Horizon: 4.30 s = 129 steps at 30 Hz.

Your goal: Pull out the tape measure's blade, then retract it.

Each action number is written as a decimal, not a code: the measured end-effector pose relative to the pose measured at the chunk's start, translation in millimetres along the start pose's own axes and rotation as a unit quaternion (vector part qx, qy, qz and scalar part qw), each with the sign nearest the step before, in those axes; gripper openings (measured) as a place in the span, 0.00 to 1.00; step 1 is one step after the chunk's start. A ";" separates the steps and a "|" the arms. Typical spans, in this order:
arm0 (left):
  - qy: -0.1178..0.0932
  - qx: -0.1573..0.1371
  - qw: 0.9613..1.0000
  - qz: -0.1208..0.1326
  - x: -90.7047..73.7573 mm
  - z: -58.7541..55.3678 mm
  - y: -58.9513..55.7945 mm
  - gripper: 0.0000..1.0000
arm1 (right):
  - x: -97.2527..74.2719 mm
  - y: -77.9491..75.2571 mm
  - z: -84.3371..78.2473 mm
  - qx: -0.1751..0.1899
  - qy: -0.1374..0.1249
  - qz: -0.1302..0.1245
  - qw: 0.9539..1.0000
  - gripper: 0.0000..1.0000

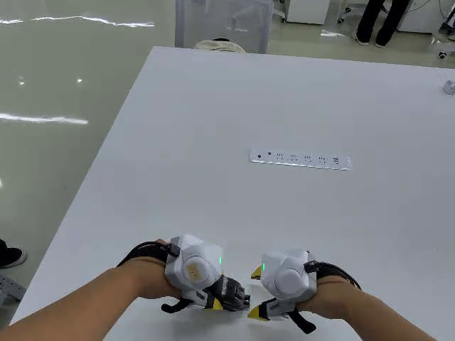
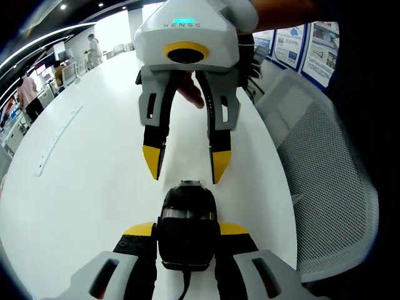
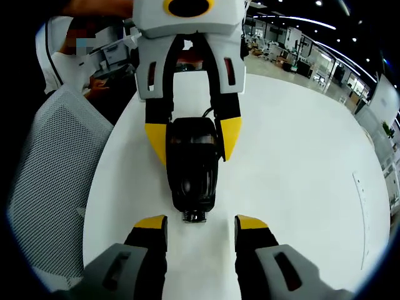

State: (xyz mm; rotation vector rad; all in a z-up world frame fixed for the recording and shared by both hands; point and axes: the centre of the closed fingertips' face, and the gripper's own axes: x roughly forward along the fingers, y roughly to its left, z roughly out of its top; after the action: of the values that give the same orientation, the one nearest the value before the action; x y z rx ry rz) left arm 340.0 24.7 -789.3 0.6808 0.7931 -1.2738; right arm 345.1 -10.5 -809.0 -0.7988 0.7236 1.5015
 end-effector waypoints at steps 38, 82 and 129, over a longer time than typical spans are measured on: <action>-0.010 -0.009 1.000 0.001 0.5 1.3 1.9 0.32 | 22.9 4.9 -7.5 -0.001 0.069 0.019 0.997 0.17; -0.018 -0.009 1.000 0.003 0.7 1.2 2.3 0.31 | 12.2 5.4 -25.3 0.020 0.119 0.019 0.992 0.11; -0.013 -0.013 1.000 0.003 1.1 1.6 2.3 0.30 | -2.3 5.9 -46.3 0.019 0.147 0.021 0.989 0.11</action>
State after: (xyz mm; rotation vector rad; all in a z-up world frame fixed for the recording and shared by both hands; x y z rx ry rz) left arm 342.6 23.2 -789.3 0.6445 0.7845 -1.2621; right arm 342.7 -50.3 -833.4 -0.9931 0.9895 1.4185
